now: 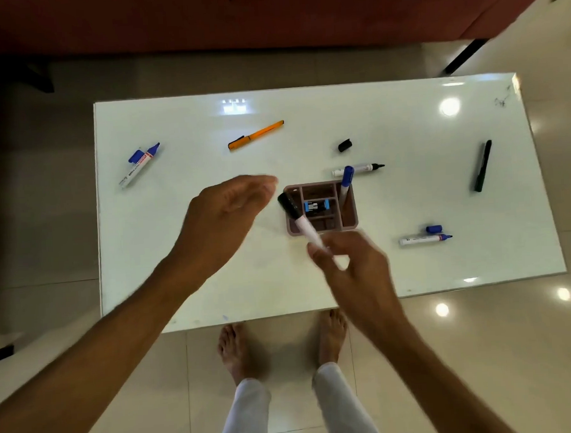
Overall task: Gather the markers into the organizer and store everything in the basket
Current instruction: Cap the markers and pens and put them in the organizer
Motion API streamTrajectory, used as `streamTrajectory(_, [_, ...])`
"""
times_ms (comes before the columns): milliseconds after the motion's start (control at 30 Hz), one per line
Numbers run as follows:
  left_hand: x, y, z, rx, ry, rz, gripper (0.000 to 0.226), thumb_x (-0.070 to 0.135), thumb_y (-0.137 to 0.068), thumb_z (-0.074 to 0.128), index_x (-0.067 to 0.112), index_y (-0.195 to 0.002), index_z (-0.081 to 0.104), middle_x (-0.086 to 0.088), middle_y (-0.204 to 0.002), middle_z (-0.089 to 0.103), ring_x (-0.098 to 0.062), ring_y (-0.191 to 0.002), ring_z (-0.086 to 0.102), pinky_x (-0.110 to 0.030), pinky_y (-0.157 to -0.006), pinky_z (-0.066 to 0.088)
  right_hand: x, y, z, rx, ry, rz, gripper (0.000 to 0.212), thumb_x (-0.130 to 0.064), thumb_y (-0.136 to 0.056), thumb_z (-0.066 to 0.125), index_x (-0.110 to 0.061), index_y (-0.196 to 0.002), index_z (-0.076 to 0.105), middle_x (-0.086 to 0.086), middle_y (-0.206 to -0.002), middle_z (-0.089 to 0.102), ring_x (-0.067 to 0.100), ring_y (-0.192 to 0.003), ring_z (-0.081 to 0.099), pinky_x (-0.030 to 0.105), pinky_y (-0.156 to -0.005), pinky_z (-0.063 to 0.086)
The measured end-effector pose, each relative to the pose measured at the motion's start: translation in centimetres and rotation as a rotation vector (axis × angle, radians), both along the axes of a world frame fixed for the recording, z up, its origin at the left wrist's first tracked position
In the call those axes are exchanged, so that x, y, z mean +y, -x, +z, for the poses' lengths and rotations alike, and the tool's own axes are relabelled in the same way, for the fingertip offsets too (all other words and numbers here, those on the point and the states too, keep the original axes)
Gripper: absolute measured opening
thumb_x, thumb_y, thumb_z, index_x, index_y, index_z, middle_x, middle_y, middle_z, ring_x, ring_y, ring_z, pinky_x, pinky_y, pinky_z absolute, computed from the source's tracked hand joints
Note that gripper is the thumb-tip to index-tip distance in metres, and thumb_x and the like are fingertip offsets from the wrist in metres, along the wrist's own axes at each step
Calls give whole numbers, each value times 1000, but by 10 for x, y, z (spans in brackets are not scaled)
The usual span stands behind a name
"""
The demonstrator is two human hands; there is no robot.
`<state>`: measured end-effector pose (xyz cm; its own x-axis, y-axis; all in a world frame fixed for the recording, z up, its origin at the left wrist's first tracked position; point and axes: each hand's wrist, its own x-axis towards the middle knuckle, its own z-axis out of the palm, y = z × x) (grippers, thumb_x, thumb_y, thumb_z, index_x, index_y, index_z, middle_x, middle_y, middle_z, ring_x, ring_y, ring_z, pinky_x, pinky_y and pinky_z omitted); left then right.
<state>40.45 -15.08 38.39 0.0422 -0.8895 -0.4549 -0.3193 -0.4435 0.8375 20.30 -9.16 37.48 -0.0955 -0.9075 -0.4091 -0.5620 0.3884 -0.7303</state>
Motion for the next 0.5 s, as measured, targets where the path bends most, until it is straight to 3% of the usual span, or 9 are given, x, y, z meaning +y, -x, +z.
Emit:
streamTrajectory(33, [2,-10,-2,11,-30,55,34,46,-96,69,32,-127,72,18,-124,74,2,-117,66,-31,-112,48,-16,11,-4,57,8,5,15,-31,-99,70,-19,-107,73,-4,-99,60,6,-84,58,13,-60,46])
streamTrajectory(100, [10,-32,-11,36,-96,217,47,54,-88,71,33,-130,68,14,-126,73,-4,-118,68,-38,-114,46,-53,35,-8,143,26,-25,17,-30,-98,69,-15,-94,76,-1,-80,59,7,-68,52,28,-58,40])
streamTrajectory(167, [25,-50,-19,38,-169,302,36,48,-94,68,32,-127,69,11,-120,76,-10,-111,72,-45,-113,47,-86,53,-11,164,35,-96,25,-30,-97,66,-11,-84,76,-3,-61,60,7,-55,51,32,-63,41])
streamTrajectory(267, [59,-65,-31,22,-242,352,32,40,-101,61,30,-131,64,8,-114,78,-17,-110,74,-45,-106,51,-117,57,-17,176,58,-136,28,-34,-87,65,-9,-85,77,6,-70,75,23,-71,72,44,-78,59])
streamTrajectory(400, [90,-59,-41,61,-311,449,49,43,-98,63,27,-143,52,3,-116,77,-23,-110,73,-44,-98,53,-134,43,-25,156,40,-86,31,-39,-80,61,-13,-79,78,2,-73,78,21,-74,76,39,-83,60])
streamTrajectory(500, [92,-50,-47,115,-342,502,44,38,-101,62,25,-141,53,1,-117,77,-25,-110,73,-42,-95,53,-140,35,-34,178,-3,-44,31,-39,-83,59,-16,-75,78,2,-68,76,19,-72,74,29,-71,55])
